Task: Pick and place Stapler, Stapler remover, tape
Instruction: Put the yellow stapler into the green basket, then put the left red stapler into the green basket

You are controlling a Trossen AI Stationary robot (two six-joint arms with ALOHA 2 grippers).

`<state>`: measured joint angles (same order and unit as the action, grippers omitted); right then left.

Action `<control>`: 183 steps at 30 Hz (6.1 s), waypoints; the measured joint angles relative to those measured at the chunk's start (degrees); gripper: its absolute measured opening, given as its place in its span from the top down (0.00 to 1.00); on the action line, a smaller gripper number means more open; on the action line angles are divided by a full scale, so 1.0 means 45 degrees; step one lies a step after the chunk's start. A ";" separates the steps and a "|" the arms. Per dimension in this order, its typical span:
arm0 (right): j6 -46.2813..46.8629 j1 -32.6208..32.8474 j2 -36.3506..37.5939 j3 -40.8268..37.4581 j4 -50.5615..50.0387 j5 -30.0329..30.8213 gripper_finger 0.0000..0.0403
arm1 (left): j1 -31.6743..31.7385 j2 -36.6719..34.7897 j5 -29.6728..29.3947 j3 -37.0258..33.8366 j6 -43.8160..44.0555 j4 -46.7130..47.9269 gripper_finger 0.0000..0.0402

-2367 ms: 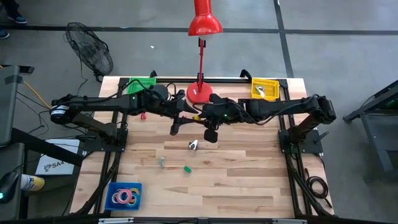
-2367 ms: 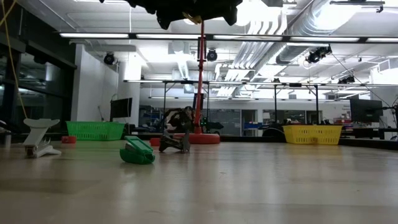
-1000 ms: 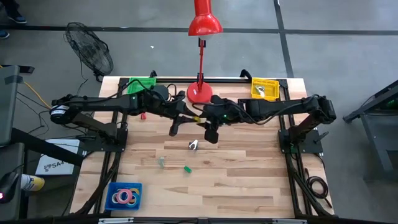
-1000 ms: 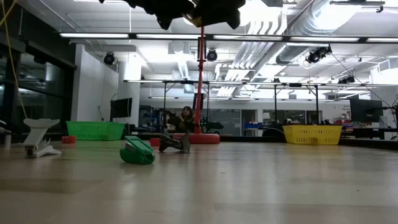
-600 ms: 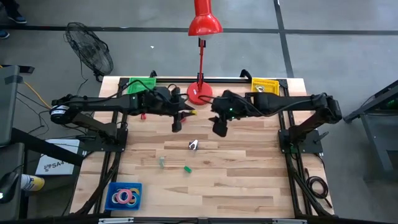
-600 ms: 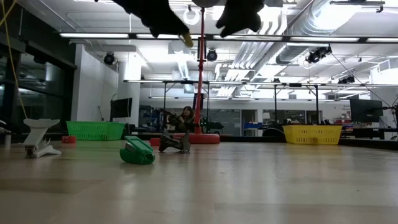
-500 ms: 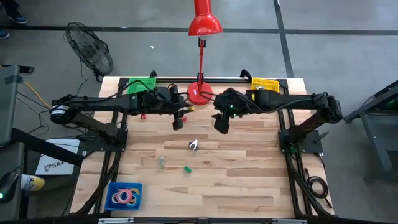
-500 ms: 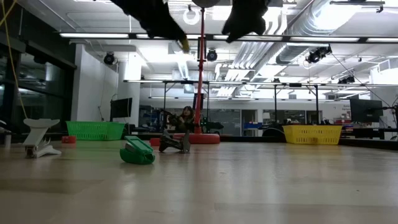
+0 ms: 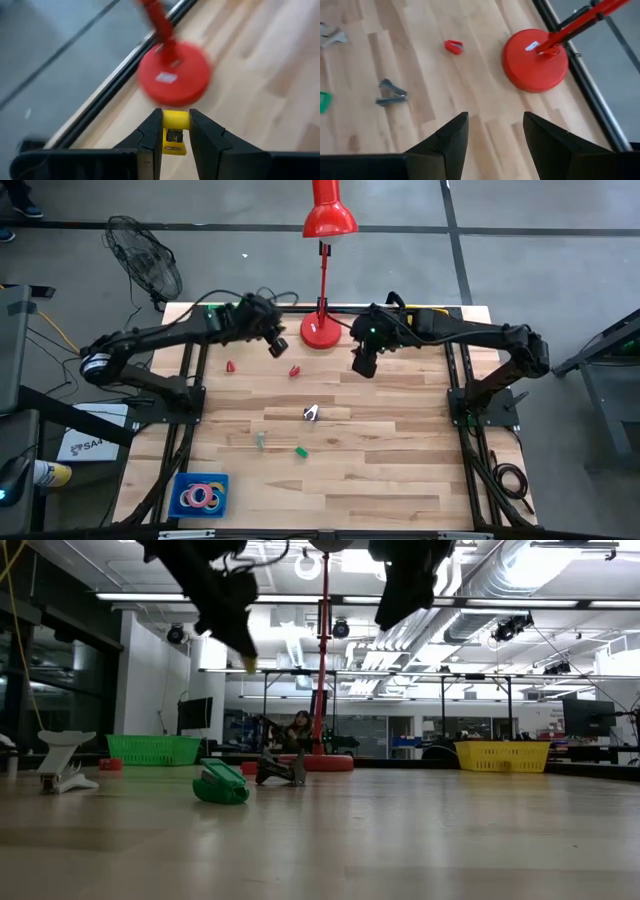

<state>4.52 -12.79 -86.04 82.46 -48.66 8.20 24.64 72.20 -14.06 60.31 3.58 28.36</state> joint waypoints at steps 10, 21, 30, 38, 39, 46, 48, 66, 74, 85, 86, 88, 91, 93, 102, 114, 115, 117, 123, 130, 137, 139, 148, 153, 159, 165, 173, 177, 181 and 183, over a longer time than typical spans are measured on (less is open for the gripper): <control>-0.1549 -0.1477 0.0000 0.0000 0.0016 -0.0096 0.56 | 0.3011 0.0022 -0.0012 0.0000 0.1612 0.2454 0.82; -0.1575 -0.3191 0.0000 -0.0005 0.0846 -0.0042 0.56 | 0.5875 0.1213 0.0426 0.0000 0.0279 0.3091 0.82; -0.1545 -0.4224 0.0000 -0.0005 0.0869 0.0118 0.56 | 0.7519 0.2411 0.1407 0.0005 -0.1611 0.2556 0.82; -0.1880 -0.4779 0.0000 -0.0005 0.0885 0.0130 0.56 | 0.8468 0.2853 0.1778 0.0005 -0.1775 0.2389 0.82; -0.2082 -0.4857 -0.0027 -0.0005 0.0942 0.0102 0.55 | 0.8541 0.2925 0.1780 0.0005 -0.1716 0.2414 0.82; -0.2988 -0.5489 -0.0049 -0.0010 0.1190 -0.0657 0.56 | 0.8864 0.3340 0.2297 0.0005 -0.0974 0.2497 0.82; -0.3160 -0.5649 -0.0049 -0.0010 0.1175 -0.0782 0.56 | 0.8862 0.3385 0.2374 0.0000 -0.0686 0.2566 0.82; -0.4165 -0.6805 -0.0053 -0.0010 0.1439 -0.2658 0.57 | 0.8856 0.3319 0.2958 0.0000 -0.0062 0.2828 0.63; -0.4261 -0.6855 -0.0053 -0.0015 0.1452 -0.2776 0.57 | 0.8856 0.2531 0.3456 0.0000 -0.0325 0.3231 0.62; -0.4470 -0.6855 -0.0053 -0.0015 0.1452 -0.2780 0.57 | 0.7955 0.1132 0.3628 0.0000 -0.0145 0.6022 0.62; -0.4521 -0.6855 -0.0053 -0.0015 0.1452 -0.2776 0.57 | 0.7755 0.1100 0.3519 0.0000 0.0042 0.6224 0.62; -0.4673 -0.6903 -0.0053 -0.0015 0.1464 -0.2784 0.57 | 0.7306 0.1083 0.3220 0.0000 0.0494 0.6590 0.62; -0.4776 -0.7089 -0.0057 -0.0015 0.1639 -0.2797 0.57 | 0.6540 0.1083 0.2711 0.0000 0.1287 0.6972 0.62; -0.4781 -0.7312 -0.0058 -0.0015 0.1839 -0.2822 0.57 | 0.5926 0.1083 0.2170 0.0000 0.2115 0.7221 0.62; -0.5005 -0.8608 -0.0063 -0.0015 0.2455 -0.3961 0.58 | 0.3959 0.1083 0.0347 0.0000 0.5588 0.8733 0.62; -0.5480 -0.9263 -0.0141 -0.0024 0.2628 -0.5030 0.58 | 0.2421 0.1088 -0.0114 0.0000 0.8607 0.8823 0.62; -0.5433 -0.9280 -0.0141 -0.0024 0.2625 -0.5052 0.58 | 0.2358 0.1088 -0.0112 0.0000 0.8772 0.8835 0.62; -0.5432 -0.9333 -0.0141 -0.0024 0.2591 -0.5054 0.58 | 0.2218 0.1145 -0.0116 0.0000 0.9048 0.8803 0.62; -0.5359 -0.9414 -0.0141 -0.0024 0.2491 -0.5092 0.58 | 0.1995 0.1856 0.0129 -0.0005 0.9275 0.8740 0.62; -0.5354 -0.9410 -0.0141 -0.0024 0.2482 -0.5107 0.58 | 0.2027 0.2531 0.0269 -0.0005 0.9295 0.8679 0.62; -0.5349 -0.9409 -0.0141 -0.0024 0.2304 -0.5112 0.58 | 0.2027 0.2531 0.0364 -0.0005 0.9304 0.8679 0.62; -0.5349 -0.9405 -0.0141 -0.0024 0.2227 -0.5116 0.58 | 0.2027 0.2531 0.0262 -0.0005 0.9396 0.8686 0.62; -0.5349 -0.9405 -0.0141 -0.0024 0.1971 -0.5199 0.58 | 0.2022 0.2526 0.1479 -0.1501 1.1226 0.7016 0.62; -0.5319 -0.9405 -0.0141 -0.0024 0.1859 -0.5199 0.58 | 0.2018 0.2526 0.1924 -0.2250 1.2308 0.6666 0.62; -0.5306 -0.9405 -0.0141 -0.0024 0.1767 -0.5199 0.58 | 0.2018 0.2526 0.1949 -0.2370 1.3860 0.7409 0.62; -0.5306 -0.9405 -0.0141 -0.0024 0.1649 -0.5201 0.58 | 0.2018 0.2526 0.1904 -0.2370 1.3991 0.7354 0.62; -0.5306 -0.9405 -0.0141 -0.0024 0.1636 -0.5204 0.58 | 0.2032 0.2521 0.0716 -0.2365 1.5694 0.7689 0.62; -0.5306 -0.9405 -0.0141 -0.0024 0.1636 -0.5204 0.58 | 0.2037 0.2521 0.0279 -0.2370 1.6048 0.7326 0.62; -0.5306 -0.9405 -0.0141 -0.0019 0.1636 -0.5248 0.58 | 0.2037 0.2516 0.0304 -0.2798 1.6688 0.6560 0.62; -0.5306 -0.9405 -0.0141 -0.0043 0.1672 -0.5274 0.58 | 0.2032 0.2516 0.0327 -0.3041 1.7150 0.6333 0.62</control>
<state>-19.35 -55.11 -86.67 82.26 -41.14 -15.54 33.78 83.53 -12.59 46.63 80.76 56.86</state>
